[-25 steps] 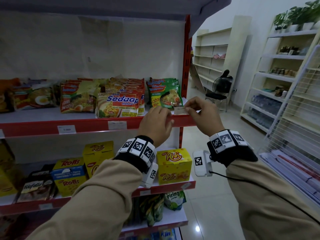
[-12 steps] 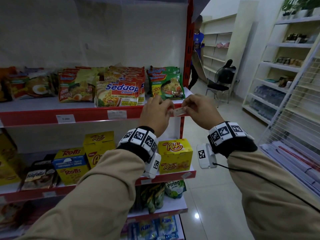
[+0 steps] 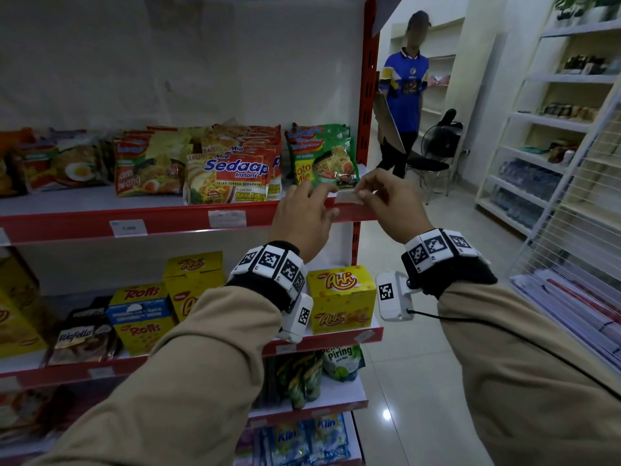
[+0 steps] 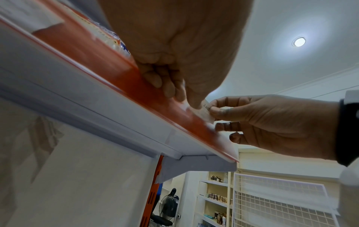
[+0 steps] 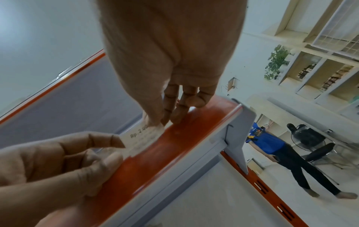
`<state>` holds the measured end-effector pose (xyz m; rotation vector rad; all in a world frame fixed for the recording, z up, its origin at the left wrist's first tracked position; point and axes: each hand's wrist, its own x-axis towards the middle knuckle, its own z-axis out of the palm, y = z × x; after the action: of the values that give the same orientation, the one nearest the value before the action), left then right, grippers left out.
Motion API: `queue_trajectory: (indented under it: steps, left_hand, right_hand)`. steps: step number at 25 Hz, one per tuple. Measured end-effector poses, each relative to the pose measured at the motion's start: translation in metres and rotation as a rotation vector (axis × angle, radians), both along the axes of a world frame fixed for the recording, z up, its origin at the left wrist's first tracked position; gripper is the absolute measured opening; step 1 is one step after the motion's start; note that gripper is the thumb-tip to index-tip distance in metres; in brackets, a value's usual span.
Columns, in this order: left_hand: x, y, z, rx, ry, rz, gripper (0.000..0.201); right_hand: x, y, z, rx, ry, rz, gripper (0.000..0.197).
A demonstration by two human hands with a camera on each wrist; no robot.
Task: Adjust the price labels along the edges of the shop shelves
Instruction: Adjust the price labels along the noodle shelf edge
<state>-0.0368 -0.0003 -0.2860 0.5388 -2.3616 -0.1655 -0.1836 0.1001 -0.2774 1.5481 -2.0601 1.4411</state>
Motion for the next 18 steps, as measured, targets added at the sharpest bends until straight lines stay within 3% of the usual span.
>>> queue_trajectory:
  steps: [11,18]
  left_hand:
    - [-0.002,-0.003,-0.001,-0.042,-0.046,0.028,0.022]
    - [-0.002,-0.002,0.000,-0.049,-0.076,0.048,0.021]
  right_hand:
    - [-0.001,0.007,0.011,0.302,0.230,-0.022,0.012]
    - [0.000,0.006,0.010,0.324,0.249,-0.049,0.012]
